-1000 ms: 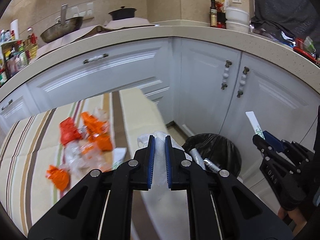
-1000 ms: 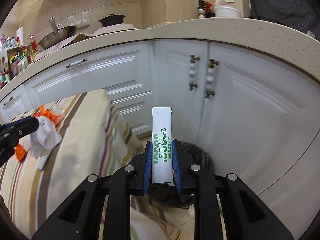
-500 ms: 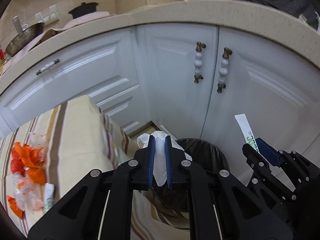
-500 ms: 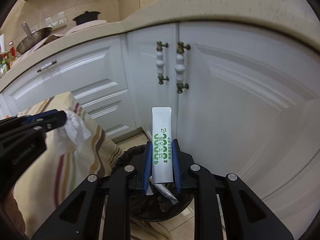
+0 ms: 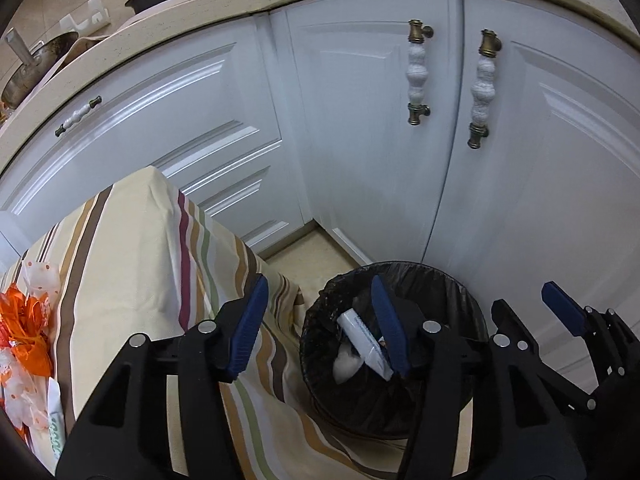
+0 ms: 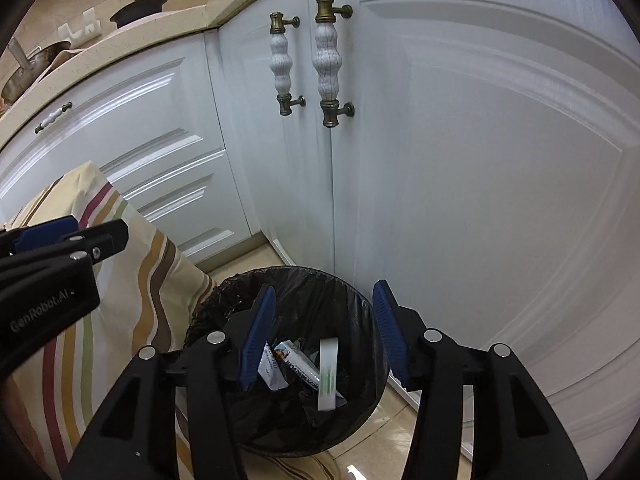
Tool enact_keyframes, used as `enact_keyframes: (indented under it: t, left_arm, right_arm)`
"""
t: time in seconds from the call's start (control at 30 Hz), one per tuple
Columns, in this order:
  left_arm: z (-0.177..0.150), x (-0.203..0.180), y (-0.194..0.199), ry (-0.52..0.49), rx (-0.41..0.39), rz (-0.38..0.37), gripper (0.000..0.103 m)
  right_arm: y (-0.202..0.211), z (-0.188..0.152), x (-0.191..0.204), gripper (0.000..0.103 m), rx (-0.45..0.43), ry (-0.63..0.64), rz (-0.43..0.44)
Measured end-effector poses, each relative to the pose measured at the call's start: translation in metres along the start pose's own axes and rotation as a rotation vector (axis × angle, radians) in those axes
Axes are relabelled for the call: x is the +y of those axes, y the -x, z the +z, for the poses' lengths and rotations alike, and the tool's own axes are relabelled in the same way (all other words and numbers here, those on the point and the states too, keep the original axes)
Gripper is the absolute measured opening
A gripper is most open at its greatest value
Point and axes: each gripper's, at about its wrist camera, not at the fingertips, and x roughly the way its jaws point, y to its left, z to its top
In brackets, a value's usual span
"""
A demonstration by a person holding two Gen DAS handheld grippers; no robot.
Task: Collect trash
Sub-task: 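Lower the white-green tube into the bin and open the right tool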
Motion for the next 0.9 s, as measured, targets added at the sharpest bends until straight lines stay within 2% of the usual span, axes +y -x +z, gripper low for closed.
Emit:
enact_keyframes:
  t: [0.1, 0.2, 0.4, 0.57, 0.7, 0.9]
  left_arm:
    - [0.002, 0.007, 0.009, -0.001, -0.016, 0.005, 0.053]
    - [0.001, 0.018, 0.025, 0.012, -0.039, -0.001, 0.06]
    - [-0.002, 0.053, 0.064, 0.061, -0.069, -0.026, 0.061]
    - [-0.014, 0.091, 0.097, 0.102, -0.102, -0.01, 0.062]
    - [-0.028, 0.131, 0.12, 0.147, -0.111, 0.03, 0.063]
    - [-0.061, 0.2, 0.147, 0.224, -0.107, 0.129, 0.063]
  right_arm:
    - [0.007, 0.002, 0.004, 0.051, -0.011, 0.003, -0.002]
    - [0.021, 0.004, 0.014, 0.053, -0.029, 0.017, 0.0]
    - [0.057, 0.009, 0.039, 0.054, -0.071, 0.038, 0.026]
    - [0.087, 0.011, 0.062, 0.055, -0.1, 0.058, 0.061]
    - [0.105, 0.013, 0.086, 0.055, -0.113, 0.08, 0.104]
    - [0.124, 0.007, 0.139, 0.056, -0.111, 0.134, 0.194]
